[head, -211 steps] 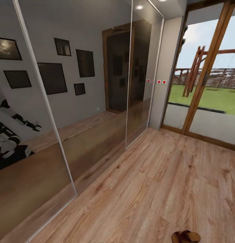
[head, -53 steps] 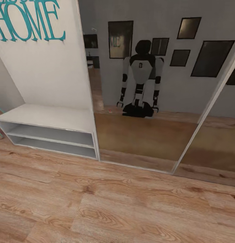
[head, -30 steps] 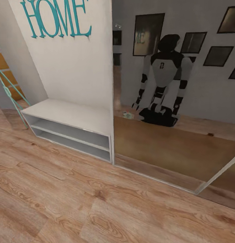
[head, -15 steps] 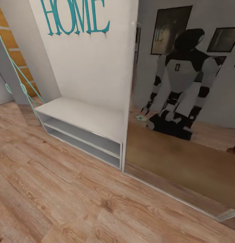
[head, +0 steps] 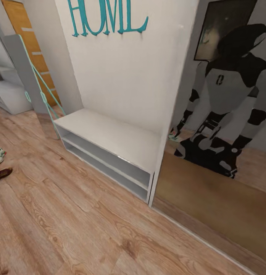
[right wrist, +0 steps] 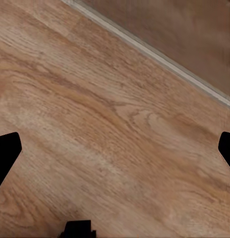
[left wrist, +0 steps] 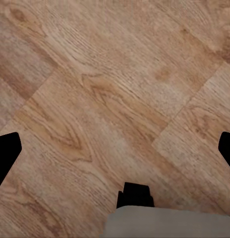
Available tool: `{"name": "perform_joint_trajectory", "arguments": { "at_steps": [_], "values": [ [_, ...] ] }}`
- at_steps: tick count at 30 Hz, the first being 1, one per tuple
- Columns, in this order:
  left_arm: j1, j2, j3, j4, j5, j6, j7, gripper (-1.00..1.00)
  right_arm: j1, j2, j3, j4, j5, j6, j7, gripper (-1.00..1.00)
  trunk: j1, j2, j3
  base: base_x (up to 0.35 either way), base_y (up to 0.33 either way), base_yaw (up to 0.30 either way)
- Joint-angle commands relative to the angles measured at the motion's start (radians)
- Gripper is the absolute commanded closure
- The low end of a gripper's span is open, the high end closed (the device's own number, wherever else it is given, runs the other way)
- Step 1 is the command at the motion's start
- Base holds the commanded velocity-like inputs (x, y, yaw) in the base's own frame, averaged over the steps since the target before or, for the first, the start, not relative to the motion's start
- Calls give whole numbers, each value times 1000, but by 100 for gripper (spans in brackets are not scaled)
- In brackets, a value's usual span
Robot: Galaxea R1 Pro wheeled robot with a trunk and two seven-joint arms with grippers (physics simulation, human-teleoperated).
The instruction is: Pick up the two gym shoes and the two sandals from the corridor floor and place them onto the hallstand (shoe rack) in the corridor, making sure they are on the rack and not on the floor. Arrange them so the two gym shoes are next to each other and the two sandals are next to each other.
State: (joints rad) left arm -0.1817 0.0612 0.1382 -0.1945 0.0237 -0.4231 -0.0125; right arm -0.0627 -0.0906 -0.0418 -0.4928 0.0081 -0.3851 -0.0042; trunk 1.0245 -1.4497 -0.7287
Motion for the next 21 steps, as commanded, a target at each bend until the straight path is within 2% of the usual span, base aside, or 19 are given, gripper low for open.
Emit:
{"name": "perform_joint_trajectory", "arguments": {
  "at_steps": [1,12,21],
  "values": [
    [-1,0,1,1,2,-3,-1,-100,0,0,-1,0,1,-3,0,-100,1,0,-2,339,0,229],
    [-1,0,1,1,2,-3,-1,-100,0,0,-1,0,1,-3,-1,-100,1,0,-11,339,9,230],
    [-1,0,1,1,2,-3,-1,-100,0,0,-1,0,1,-3,-1,-100,1,0,-19,337,98,230]
  ]
}}
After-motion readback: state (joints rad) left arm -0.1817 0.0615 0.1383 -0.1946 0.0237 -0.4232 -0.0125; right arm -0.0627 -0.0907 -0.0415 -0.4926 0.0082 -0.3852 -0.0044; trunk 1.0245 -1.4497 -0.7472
